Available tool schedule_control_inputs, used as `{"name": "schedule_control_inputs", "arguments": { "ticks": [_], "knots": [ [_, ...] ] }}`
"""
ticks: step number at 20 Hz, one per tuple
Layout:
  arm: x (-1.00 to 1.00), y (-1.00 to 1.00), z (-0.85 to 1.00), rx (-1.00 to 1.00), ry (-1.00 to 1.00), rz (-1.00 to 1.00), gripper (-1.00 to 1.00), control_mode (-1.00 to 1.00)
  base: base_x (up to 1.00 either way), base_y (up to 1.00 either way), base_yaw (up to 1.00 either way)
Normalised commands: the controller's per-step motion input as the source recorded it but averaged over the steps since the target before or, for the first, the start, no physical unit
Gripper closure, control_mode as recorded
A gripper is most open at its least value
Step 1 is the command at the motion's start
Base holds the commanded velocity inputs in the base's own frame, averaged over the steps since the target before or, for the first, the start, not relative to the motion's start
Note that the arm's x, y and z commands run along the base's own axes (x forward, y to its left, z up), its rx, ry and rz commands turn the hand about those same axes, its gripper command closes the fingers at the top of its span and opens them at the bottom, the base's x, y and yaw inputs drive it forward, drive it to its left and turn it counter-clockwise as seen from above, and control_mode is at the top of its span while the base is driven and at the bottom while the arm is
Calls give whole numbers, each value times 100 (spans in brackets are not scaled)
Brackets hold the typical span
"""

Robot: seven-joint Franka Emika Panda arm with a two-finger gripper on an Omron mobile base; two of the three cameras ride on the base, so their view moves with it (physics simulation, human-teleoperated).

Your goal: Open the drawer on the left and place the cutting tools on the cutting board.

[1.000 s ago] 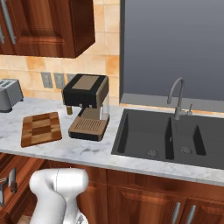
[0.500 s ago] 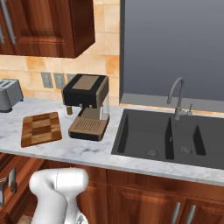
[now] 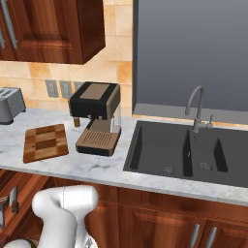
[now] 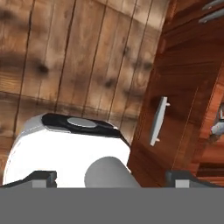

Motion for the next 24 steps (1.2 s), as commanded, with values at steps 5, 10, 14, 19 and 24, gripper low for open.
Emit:
{"name": "schedule_control_inputs", "arguments": {
  "ticks": [5, 10, 14, 19, 24],
  "knots": [
    [84, -43, 74, 2, 41, 0, -100, -100, 0, 0, 0],
    [100, -51, 74, 6, 45, 0, -100, -100, 0, 0, 0],
    [100, -46, 32, 3, 35, -1, -100, -100, 0, 0, 0],
    [94, -51, 28, 7, 11, -15, -100, -100, 0, 0, 0],
    [53, -23, -11, 1, 0, -22, -100, -100, 0, 0, 0]
  ]
}}
